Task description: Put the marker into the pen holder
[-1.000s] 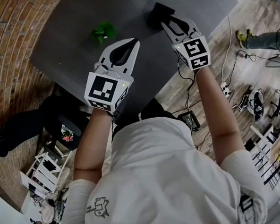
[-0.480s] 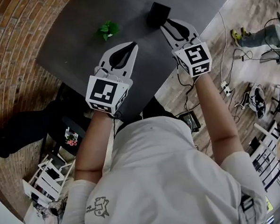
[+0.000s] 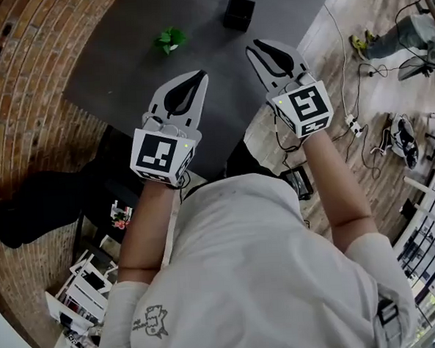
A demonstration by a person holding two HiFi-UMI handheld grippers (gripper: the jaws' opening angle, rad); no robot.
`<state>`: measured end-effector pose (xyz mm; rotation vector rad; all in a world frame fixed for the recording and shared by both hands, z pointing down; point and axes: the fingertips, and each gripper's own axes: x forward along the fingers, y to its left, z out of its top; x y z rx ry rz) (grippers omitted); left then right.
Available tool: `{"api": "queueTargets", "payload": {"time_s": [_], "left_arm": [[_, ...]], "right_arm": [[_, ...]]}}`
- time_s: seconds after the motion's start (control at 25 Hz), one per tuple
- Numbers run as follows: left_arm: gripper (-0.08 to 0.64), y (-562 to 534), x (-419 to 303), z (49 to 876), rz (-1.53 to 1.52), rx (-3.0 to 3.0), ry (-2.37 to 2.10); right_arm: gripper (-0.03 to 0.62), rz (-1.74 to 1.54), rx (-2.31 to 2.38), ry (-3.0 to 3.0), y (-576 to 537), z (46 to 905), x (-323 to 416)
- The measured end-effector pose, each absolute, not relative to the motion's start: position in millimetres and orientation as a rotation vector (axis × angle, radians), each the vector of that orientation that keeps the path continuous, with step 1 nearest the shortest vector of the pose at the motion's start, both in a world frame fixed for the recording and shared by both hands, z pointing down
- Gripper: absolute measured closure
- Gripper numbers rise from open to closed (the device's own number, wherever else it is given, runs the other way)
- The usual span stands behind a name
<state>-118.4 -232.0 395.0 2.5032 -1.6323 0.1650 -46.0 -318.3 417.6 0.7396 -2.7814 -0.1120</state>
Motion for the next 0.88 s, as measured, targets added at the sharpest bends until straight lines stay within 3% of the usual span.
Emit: {"api": "queueTargets", "payload": {"time_s": [0.88], "left_arm": [[0.549,-98.4,-106.7,351.0,0.114,2.661,-1.572]], "right_arm": [[0.586,-0.192,0.831,-2.909,-140.1,343.4,-30.7]]}}
